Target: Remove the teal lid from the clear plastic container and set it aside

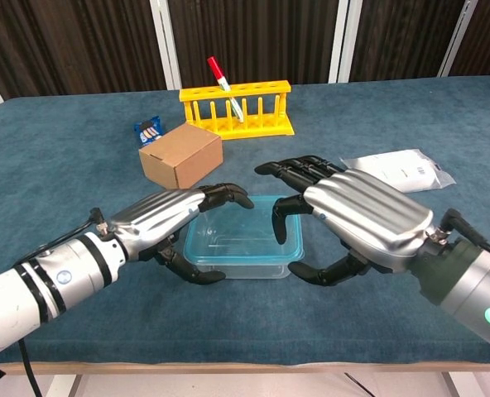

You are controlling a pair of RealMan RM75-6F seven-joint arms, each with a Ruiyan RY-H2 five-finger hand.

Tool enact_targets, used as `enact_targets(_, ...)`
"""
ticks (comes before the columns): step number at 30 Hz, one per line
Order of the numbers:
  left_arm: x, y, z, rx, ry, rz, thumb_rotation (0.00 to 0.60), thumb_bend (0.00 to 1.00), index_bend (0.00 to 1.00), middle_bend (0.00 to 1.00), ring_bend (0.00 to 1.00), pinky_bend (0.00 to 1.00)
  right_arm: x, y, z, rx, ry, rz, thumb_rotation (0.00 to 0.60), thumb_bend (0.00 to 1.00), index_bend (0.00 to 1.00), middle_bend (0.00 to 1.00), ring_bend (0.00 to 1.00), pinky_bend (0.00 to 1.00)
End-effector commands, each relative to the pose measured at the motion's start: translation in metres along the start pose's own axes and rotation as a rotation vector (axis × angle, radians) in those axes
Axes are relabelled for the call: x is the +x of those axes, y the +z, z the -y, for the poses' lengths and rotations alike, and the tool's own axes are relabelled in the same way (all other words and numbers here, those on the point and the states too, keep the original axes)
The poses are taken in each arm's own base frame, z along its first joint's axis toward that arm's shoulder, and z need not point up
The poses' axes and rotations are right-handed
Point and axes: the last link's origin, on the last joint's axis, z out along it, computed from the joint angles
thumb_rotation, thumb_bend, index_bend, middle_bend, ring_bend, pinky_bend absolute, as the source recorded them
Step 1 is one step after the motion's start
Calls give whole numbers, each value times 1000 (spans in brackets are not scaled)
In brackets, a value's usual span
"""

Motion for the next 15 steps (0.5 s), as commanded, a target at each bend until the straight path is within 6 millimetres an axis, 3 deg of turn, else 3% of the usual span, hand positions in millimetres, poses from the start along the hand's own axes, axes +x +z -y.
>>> enact_targets(1, 0, 0, 0, 0, 1, 0, 600, 302, 466, 469, 327, 359, -1, 2, 1, -4, -1, 5, 600, 252, 516, 40, 0, 0)
enact_targets(15, 2, -1, 1, -2, 5, 2, 600, 303, 467, 475, 331, 359, 0, 6, 4, -13, 3, -1, 600, 252, 520, 40, 0, 0)
